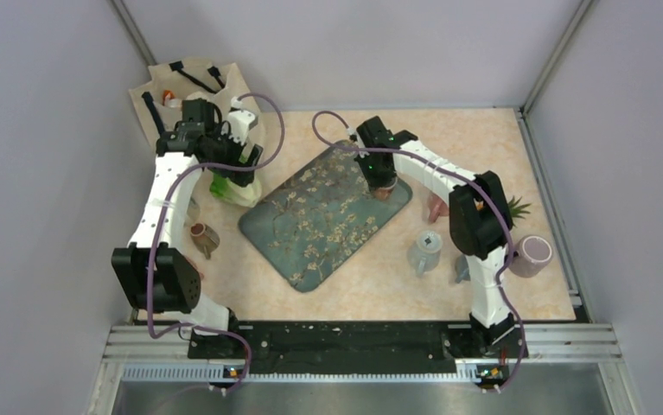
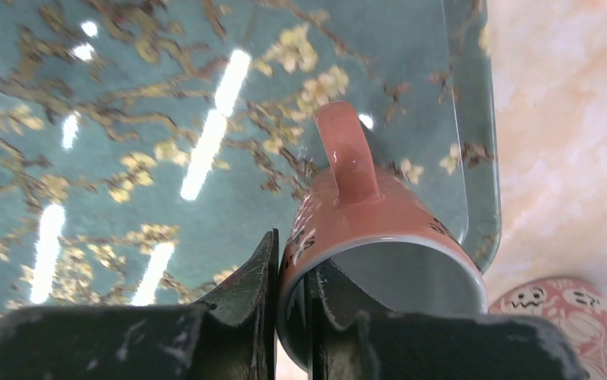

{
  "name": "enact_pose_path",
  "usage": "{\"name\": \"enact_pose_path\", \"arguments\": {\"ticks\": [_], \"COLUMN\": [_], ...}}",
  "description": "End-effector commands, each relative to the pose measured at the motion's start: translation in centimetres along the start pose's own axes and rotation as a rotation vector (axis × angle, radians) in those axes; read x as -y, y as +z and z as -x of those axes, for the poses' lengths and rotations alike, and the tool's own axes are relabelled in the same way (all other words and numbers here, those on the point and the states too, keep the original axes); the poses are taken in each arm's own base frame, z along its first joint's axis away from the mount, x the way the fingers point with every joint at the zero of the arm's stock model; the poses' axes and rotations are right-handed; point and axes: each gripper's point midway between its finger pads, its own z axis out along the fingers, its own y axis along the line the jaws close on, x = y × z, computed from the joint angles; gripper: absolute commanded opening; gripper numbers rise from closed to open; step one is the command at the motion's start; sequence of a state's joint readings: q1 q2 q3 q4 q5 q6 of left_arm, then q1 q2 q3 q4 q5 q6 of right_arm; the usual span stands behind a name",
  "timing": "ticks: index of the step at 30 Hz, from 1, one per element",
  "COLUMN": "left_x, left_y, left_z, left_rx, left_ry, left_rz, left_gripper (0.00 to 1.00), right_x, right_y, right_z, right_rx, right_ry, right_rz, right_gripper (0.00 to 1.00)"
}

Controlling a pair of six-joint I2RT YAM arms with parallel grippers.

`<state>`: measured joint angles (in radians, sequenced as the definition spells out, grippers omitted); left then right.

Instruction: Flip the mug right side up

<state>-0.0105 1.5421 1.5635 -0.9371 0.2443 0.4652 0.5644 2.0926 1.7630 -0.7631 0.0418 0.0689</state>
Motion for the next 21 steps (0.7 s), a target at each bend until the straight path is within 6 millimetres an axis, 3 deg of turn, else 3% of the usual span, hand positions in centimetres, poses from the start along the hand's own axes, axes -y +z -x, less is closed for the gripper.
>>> {"name": "enact_pose_path", "arguments": {"ticks": [1, 7, 9, 13, 21], "left_x": [-0.4, -1.3, -2.0, -4.0, -7.3], "left_y": [-1.1, -0.7, -0.7, -0.7, -1.5], "left_z": [-1.6, -4.7, -5.7, -8.2, -12.5], "left_rx": [-0.034, -0.143, -0.206, -0.372, -0.694], "left_ry": [0.117, 0.24, 0.301, 0.475, 0.884], "left_rz": [0.031, 0.004, 0.015, 0.026, -0.045], "left_gripper": [0.99, 0.97, 0.96, 0.89, 0.82], "right_x": [2.2, 2.3, 1.9, 1.1, 1.0], "right_y": [-0.9, -1.4, -1.9, -3.5, -7.4], "right_z": [-2.3, -2.3, -1.8, -0.4, 2.1], "right_rx": [-0.096, -0.095, -0.083, -0.043, 0.039], "right_ry": [-0.003, 0.003, 0.0, -0.002, -0.029], "right_rz": [-0.076, -0.062, -0.034, 0.011, 0.027], "right_gripper": [0.0, 0.0, 0.27, 0.59, 0.99]}}
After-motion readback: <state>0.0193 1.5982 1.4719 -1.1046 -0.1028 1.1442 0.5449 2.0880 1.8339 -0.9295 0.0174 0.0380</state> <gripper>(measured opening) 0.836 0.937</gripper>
